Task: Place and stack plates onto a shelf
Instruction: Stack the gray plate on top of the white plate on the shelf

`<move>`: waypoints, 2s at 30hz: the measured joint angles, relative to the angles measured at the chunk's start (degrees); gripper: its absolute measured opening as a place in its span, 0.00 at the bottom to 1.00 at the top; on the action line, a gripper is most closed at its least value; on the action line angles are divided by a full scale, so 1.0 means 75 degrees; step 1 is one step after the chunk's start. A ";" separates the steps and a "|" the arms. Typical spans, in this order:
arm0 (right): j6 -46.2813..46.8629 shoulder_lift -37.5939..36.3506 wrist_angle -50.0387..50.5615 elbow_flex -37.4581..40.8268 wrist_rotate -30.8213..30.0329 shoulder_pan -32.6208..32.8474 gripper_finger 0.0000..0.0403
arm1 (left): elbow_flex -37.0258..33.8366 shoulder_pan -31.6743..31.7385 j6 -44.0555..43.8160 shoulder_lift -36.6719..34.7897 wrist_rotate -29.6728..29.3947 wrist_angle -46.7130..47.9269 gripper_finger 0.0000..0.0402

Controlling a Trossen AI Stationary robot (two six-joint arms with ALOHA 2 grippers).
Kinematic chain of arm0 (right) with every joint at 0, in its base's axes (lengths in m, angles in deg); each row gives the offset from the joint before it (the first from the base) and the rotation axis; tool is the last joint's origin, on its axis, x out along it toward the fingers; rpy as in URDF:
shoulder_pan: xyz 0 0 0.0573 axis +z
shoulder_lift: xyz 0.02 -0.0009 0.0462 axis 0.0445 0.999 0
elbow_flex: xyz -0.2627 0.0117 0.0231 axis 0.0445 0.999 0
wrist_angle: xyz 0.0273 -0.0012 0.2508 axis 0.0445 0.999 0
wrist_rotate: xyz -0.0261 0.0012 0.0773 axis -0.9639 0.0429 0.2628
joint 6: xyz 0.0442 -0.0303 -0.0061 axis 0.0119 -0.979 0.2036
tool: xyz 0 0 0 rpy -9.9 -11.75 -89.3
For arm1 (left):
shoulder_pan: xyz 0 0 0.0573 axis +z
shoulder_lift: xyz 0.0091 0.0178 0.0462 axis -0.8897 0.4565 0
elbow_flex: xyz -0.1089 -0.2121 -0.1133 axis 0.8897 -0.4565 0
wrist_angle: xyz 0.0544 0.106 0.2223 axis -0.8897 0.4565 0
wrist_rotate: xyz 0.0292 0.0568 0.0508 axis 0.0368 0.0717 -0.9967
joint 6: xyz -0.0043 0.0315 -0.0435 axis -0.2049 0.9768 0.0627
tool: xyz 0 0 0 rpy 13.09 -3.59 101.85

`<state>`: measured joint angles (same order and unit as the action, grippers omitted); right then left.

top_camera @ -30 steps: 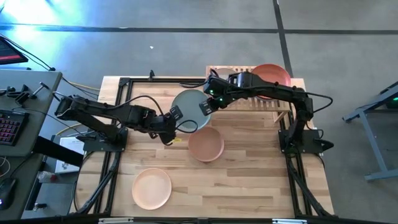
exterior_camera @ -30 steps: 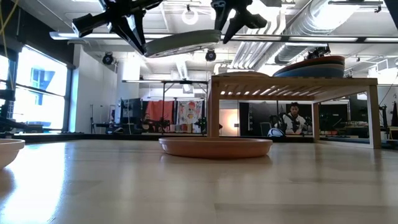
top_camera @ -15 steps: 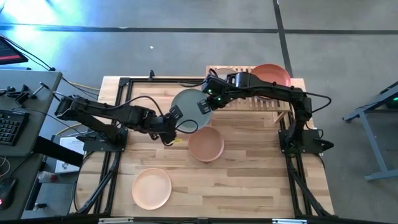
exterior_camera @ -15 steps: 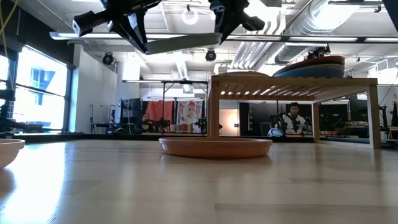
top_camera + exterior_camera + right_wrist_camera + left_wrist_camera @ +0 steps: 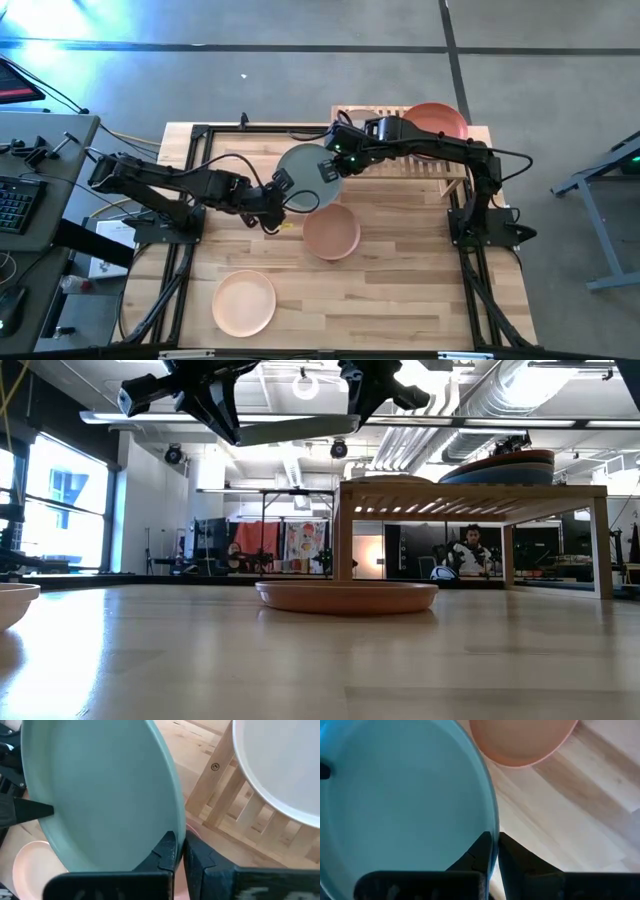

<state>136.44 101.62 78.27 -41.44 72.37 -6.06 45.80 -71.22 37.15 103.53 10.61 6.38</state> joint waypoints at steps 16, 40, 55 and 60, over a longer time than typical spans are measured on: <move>0.0045 0.0000 0.0067 0.0000 0.0046 0.0002 0.00 | 0.0000 0.0213 -0.1787 0.0000 0.0558 0.0065 0.23; -0.1638 -0.0106 0.0289 -0.0003 0.0697 -0.1710 0.00 | 0.0000 0.0177 -0.3078 -0.0020 -0.1709 -0.0460 0.25; -0.3706 -0.0787 0.0762 -0.0006 0.1718 -0.3801 0.00 | 0.0000 0.1302 -0.3825 -0.0023 -0.1668 -0.0450 0.25; -0.4457 -0.0743 0.0921 -0.0006 0.2510 -0.4688 0.00 | 0.0000 0.1639 -0.4238 -0.0029 -0.1490 -0.0452 0.25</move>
<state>103.01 96.04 85.18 -41.48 91.19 -41.22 45.80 -58.93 5.36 103.31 -0.57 2.99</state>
